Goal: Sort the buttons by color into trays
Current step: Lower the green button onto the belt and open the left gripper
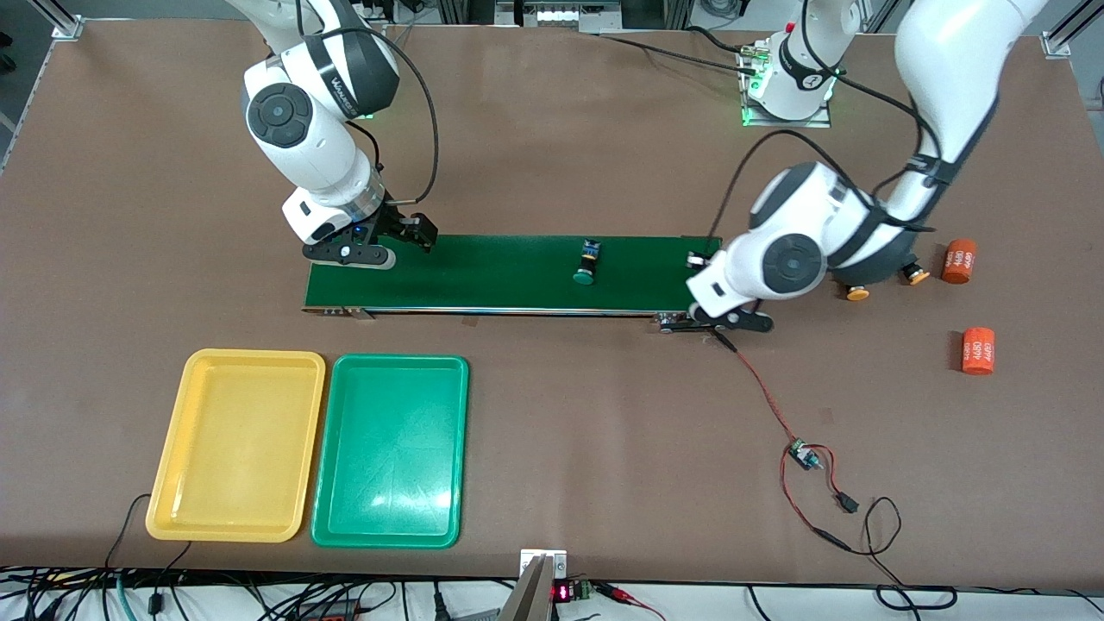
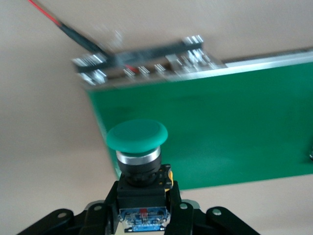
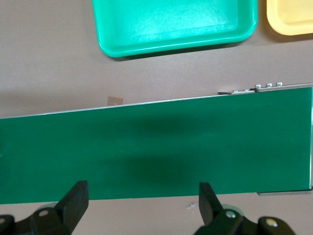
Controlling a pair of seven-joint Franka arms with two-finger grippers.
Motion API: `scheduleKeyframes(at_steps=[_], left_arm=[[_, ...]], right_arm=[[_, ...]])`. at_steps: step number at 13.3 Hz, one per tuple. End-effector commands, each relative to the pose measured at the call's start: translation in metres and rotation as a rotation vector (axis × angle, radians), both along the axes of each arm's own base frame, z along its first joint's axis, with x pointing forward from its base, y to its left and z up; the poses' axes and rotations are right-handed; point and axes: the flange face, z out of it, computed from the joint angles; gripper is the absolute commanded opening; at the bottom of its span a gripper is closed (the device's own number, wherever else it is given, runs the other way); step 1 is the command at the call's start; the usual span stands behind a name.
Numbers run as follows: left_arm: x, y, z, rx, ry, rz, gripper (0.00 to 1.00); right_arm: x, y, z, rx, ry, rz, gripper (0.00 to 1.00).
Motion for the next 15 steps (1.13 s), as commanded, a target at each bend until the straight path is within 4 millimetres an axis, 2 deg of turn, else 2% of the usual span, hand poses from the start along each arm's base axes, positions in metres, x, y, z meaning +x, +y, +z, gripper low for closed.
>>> scheduleKeyframes(at_steps=[1, 3, 5, 6, 7, 9, 11, 12, 13, 14, 15], left_arm=[[-0.017, -0.006, -0.014, 0.001, 0.033, 0.045, 0.2], [-0.024, -0.011, -0.031, -0.036, -0.002, 0.058, 0.22], [-0.019, -0.011, -0.037, -0.061, -0.026, 0.065, 0.26], [-0.014, -0.007, -0.036, -0.073, -0.042, 0.067, 0.4], [-0.012, -0.005, -0.034, -0.071, -0.047, 0.07, 0.99], [-0.009, 0.001, -0.02, -0.046, -0.049, 0.068, 1.0], [0.003, 0.017, 0.012, -0.008, -0.07, 0.086, 1.0], [0.014, 0.028, 0.034, 0.003, -0.103, 0.106, 1.0], [0.021, 0.04, 0.05, 0.018, -0.123, 0.126, 1.0], [0.032, 0.061, 0.06, 0.033, -0.139, 0.163, 1.0], [0.044, 0.085, 0.06, 0.049, -0.147, 0.208, 1.0]], right_arm=[[-0.004, 0.012, -0.001, -0.02, -0.022, 0.036, 1.0], [-0.009, 0.031, -0.004, -0.035, -0.03, 0.078, 1.0], [-0.007, 0.028, -0.001, -0.034, -0.031, 0.031, 1.0], [-0.002, 0.021, 0.004, -0.033, -0.039, 0.015, 1.0], [0.002, 0.015, 0.005, -0.033, -0.041, 0.003, 1.0], [0.005, 0.012, 0.008, -0.031, -0.047, -0.007, 1.0], [0.007, 0.005, 0.019, -0.035, -0.059, -0.014, 1.0], [0.006, -0.001, 0.022, -0.047, -0.047, -0.021, 1.0], [0.001, -0.003, 0.025, -0.068, -0.02, -0.028, 1.0], [-0.001, -0.007, 0.026, -0.084, 0.005, -0.034, 1.0], [-0.001, -0.012, 0.031, -0.097, 0.019, -0.046, 1.0]])
